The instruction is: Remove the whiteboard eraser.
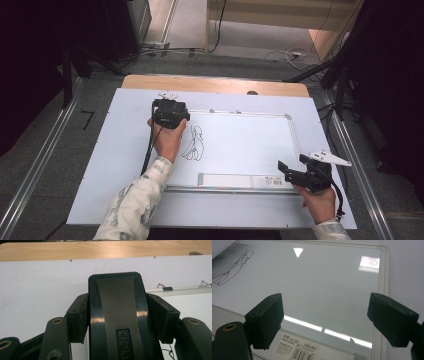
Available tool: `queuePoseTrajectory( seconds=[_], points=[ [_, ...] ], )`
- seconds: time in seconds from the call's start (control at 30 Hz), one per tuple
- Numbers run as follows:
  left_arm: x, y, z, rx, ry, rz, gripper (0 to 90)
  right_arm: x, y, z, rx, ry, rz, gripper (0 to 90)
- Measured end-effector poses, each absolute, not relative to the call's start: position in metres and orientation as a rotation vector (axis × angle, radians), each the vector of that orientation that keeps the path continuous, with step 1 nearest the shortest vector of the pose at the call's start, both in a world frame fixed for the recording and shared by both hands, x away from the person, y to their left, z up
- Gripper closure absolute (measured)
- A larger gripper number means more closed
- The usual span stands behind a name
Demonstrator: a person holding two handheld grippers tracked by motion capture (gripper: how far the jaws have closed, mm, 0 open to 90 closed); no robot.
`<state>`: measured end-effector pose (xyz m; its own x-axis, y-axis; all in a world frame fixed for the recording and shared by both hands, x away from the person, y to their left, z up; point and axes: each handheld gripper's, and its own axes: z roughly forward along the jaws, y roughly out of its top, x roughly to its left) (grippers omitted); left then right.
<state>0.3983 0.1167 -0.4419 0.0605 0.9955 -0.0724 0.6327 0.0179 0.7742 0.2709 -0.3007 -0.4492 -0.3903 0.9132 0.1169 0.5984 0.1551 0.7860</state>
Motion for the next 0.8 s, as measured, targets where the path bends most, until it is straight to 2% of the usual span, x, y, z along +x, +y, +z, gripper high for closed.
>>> queuePoseTrajectory(
  seconds=[0.4,0.8],
  points=[
    [0.390,0.113,-0.440,1.687,1.624,0.689,40.1,0.270,-0.300,-0.449,1.442,2.055,1.106,12.4],
    [0.384,0.119,-0.455,1.696,1.653,0.645,40.2,0.269,-0.300,-0.449,1.436,2.057,1.110,12.4]
  ],
)
